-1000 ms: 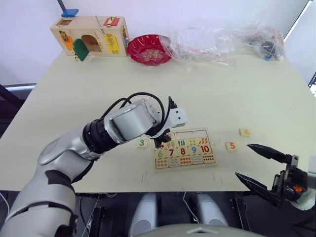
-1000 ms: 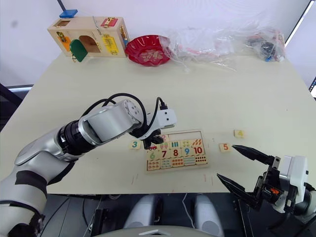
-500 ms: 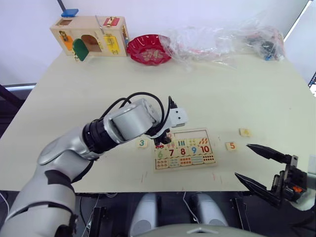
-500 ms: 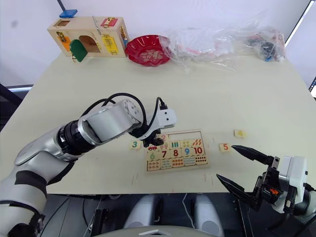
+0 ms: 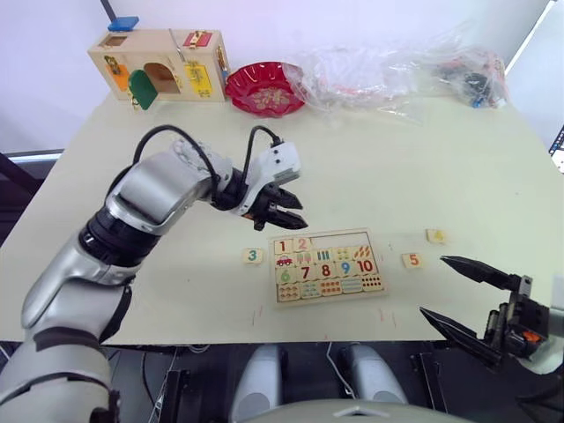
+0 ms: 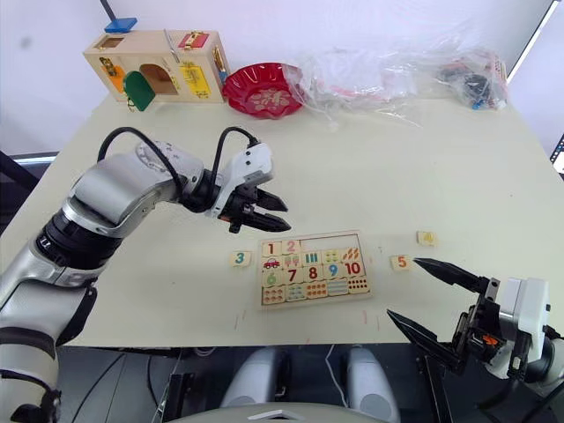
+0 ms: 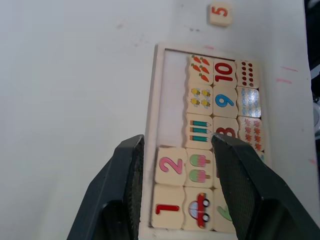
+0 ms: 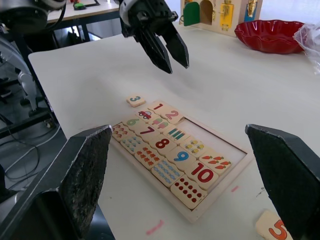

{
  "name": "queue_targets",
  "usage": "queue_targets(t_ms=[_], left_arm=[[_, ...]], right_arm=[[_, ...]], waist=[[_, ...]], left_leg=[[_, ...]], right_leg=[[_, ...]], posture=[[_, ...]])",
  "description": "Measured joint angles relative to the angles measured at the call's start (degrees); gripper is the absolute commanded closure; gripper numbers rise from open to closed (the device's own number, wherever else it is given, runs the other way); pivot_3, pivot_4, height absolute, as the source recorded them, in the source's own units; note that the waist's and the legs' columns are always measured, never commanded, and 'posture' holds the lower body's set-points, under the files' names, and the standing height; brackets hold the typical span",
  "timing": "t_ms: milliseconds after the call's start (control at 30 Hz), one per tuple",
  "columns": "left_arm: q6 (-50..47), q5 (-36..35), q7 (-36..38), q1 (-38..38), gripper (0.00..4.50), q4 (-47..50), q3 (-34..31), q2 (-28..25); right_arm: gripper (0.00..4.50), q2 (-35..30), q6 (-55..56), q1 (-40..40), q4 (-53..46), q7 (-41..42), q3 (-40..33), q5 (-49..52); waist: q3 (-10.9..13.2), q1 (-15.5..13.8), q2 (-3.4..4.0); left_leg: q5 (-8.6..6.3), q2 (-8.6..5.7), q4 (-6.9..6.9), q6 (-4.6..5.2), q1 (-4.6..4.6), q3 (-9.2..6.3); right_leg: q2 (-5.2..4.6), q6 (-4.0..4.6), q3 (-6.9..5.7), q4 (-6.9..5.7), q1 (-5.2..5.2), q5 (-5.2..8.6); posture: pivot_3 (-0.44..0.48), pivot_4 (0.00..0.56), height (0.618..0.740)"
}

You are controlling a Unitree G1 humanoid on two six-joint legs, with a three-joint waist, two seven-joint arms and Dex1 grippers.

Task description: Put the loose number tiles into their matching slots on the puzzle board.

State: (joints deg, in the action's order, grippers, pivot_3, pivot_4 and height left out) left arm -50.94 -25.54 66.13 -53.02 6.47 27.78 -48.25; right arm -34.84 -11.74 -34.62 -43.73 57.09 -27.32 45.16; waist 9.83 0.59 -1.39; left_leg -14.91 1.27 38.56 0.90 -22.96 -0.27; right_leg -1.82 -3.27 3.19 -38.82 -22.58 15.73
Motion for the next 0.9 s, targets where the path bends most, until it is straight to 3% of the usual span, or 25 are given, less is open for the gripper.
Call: queue_targets(t_ms=[67, 100, 167, 233, 300, 467, 900], left_arm=[[8.8, 2.5, 2.9, 3.1, 2.28, -4.0, -0.6, 0.2], [12.0, 3.5, 3.9, 3.9, 2.51, -5.7, -0.8, 0.9], [17.9, 5.2, 5.9, 5.2, 3.05, -9.2, -0.9, 2.0], [23.0, 6.3, 8.3, 6.2, 4.01, -12.4, -1.2, 3.1], [27.2, 7.3, 10.4, 6.3, 4.44, -14.8, -1.7, 4.3], [35.3, 10.3, 14.1, 6.5, 4.44, -20.2, -2.5, 7.0], [41.6, 15.8, 17.0, 6.6, 4.44, -27.2, -2.8, 10.7]], right_arm=[[0.0, 0.0, 0.0, -0.1, 0.0, 0.2, 0.0, 0.0], [0.0, 0.0, 0.0, -0.1, 0.0, 0.2, 0.0, 0.0], [0.0, -0.1, 0.0, -0.3, 0.0, 0.3, -0.1, 0.1], [0.0, -0.2, 0.0, -0.7, 0.0, 0.5, -0.4, 0.1], [0.0, -0.4, 0.0, -0.8, 0.1, 0.6, -0.7, 0.3], [0.0, -0.5, -0.2, -0.9, 0.1, 0.3, -0.7, 0.5], [0.0, -0.5, -0.6, -1.2, -0.3, -1.2, -0.8, 1.0]], waist=[[0.0, 0.0, 0.0], [0.0, -0.1, 0.0], [0.0, -0.3, 0.0], [0.0, -0.3, 0.0], [0.0, -0.3, -0.01], [0.0, -0.1, 0.0], [0.0, 0.0, 0.0]], left_leg=[[0.0, 0.0, 0.01, 0.0, -0.02, 0.01], [0.0, -0.01, 0.01, 0.0, -0.02, 0.02], [0.0, -0.01, 0.02, 0.0, -0.04, 0.0], [0.0, -0.01, 0.02, 0.0, -0.04, 0.0], [0.0, -0.01, 0.02, 0.01, -0.04, 0.0], [0.0, 0.0, 0.02, 0.01, -0.04, 0.0], [0.0, 0.0, 0.02, 0.01, -0.04, -0.02]], right_leg=[[-0.01, 0.0, 0.0, 0.01, 0.0, 0.0], [-0.01, 0.0, 0.01, 0.01, 0.0, 0.0], [-0.01, -0.01, -0.02, 0.02, 0.01, 0.0], [-0.01, -0.01, -0.02, 0.02, 0.0, 0.0], [-0.01, -0.01, -0.03, 0.02, 0.0, -0.01], [0.0, -0.01, -0.02, 0.0, 0.0, -0.01], [0.01, -0.01, -0.03, 0.0, 0.0, -0.01]], posture=[[0.0, 0.15, 0.74], [0.0, 0.15, 0.74], [0.0, 0.15, 0.74], [0.0, 0.15, 0.74], [0.0, 0.15, 0.74], [0.0, 0.15, 0.74], [0.0, 0.15, 0.74]])
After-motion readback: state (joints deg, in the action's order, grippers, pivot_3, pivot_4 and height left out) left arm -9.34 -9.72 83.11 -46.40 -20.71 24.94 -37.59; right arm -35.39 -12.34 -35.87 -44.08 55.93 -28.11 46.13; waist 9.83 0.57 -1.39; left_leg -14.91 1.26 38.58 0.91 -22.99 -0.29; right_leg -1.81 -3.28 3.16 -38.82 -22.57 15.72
